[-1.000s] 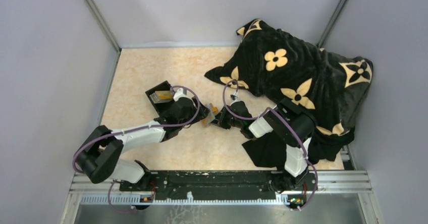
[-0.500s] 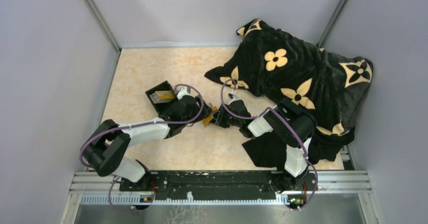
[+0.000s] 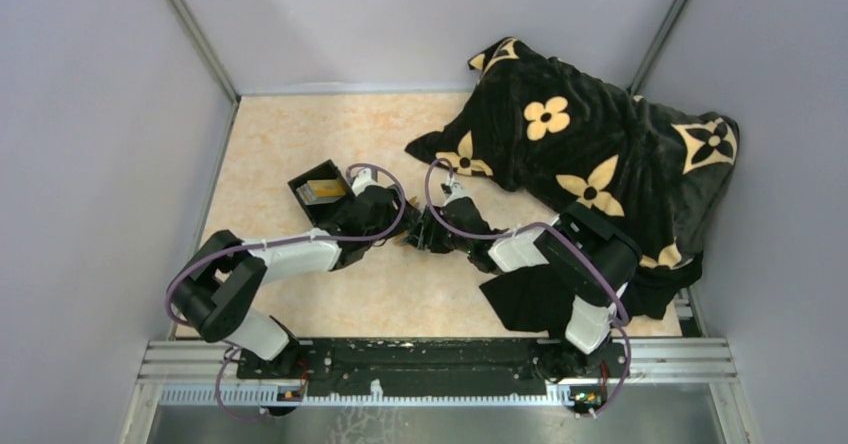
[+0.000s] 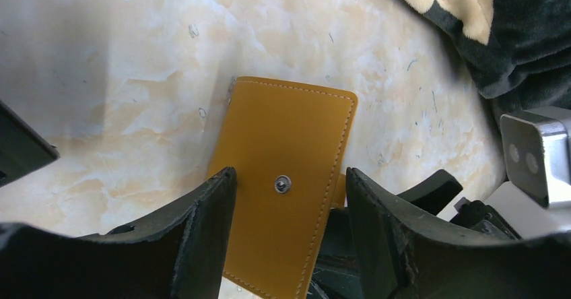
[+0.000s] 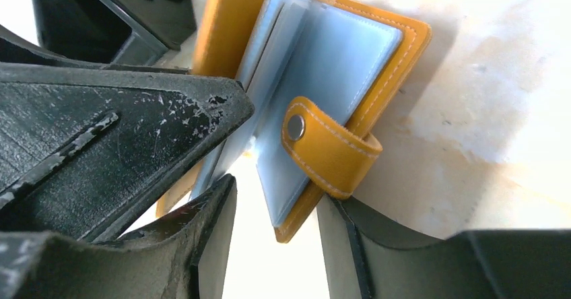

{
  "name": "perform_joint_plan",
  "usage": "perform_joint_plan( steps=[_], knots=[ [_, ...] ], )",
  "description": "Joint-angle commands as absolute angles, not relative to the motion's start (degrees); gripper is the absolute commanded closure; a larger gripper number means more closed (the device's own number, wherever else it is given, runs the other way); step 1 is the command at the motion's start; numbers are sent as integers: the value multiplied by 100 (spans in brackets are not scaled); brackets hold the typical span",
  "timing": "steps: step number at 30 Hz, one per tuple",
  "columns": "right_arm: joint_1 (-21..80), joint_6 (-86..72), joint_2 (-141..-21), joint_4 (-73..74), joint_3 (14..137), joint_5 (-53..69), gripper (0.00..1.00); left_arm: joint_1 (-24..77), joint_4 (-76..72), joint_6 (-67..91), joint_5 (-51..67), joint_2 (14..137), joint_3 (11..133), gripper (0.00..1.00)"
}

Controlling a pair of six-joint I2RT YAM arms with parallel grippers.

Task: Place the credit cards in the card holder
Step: Close the card holder at the center of the board.

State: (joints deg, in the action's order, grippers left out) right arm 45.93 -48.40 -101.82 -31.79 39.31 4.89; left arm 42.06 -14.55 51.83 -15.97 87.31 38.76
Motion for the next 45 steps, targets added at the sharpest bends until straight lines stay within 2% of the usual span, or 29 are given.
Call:
perform_joint_plan(
  steps=[1, 13, 32, 45],
  knots=[
    [4667, -4289, -10046, -1763, 3519, -164, 51, 4298, -1498, 5257, -1471, 8848, 3991, 33],
    [4745, -4239, -9224, -884, 3320, -741, 50, 4332, -1538, 5346, -1457, 8823, 3937, 33],
    [4957, -3604, -9682, 476, 4410, -2272, 51, 4359, -1527, 5241, -1779, 8447, 3435, 35],
    [5063, -3314, -9798, 438, 4632, -2116, 52, 4359, -1541, 5067, -1778, 8572, 3516, 35]
  ],
)
